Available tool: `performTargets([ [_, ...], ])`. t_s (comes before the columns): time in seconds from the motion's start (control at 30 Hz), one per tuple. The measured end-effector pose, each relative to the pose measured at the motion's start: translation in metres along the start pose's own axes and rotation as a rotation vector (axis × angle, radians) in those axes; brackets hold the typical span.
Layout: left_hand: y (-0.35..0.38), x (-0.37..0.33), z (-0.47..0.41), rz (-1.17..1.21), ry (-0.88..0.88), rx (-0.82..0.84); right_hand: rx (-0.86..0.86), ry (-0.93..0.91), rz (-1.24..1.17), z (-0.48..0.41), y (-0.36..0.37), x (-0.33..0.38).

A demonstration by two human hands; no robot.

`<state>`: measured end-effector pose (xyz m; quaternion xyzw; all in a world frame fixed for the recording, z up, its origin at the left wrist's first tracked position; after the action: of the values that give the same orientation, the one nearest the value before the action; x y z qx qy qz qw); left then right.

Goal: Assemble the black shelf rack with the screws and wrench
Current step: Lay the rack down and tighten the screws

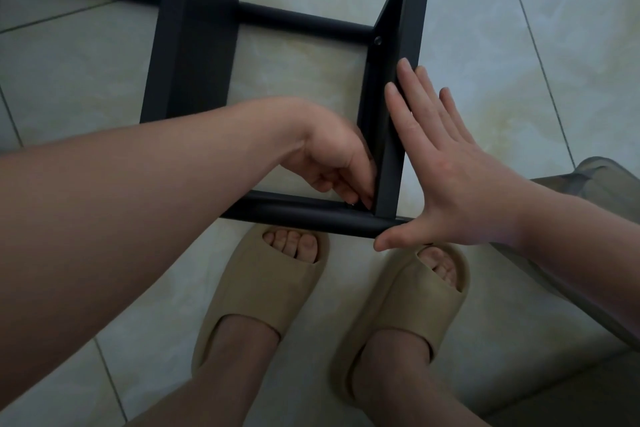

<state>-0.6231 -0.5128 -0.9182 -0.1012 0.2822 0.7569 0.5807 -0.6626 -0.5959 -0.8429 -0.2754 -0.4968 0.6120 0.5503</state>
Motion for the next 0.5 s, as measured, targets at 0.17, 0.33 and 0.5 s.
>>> performTargets([
  [0.17,0.0006,0.0017,-0.0016,-0.035,-0.019,0.005,0.002,0.002,-0.01,0.0,-0.0001,0.0001],
  [0.33,0.0,0.0029,-0.0019,-0.044,-0.019,0.003,0.007,0.001,-0.011,-0.0005,0.0,0.0009],
  [0.5,0.0033,0.0044,-0.0071,0.015,-0.029,0.016,0.004,0.003,-0.007,-0.0008,0.0004,0.0006],
])
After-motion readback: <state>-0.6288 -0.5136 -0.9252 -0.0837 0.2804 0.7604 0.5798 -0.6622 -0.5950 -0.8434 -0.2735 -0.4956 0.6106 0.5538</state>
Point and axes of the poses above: each hand's wrist, its own z-axis away from the middle knuckle, its own y-axis out of the palm, x = y × z, the point moved 8 cm from there along -z, towards the middle knuckle, and after that the axes turned 9 degrees about z, right-handed, at the moved point
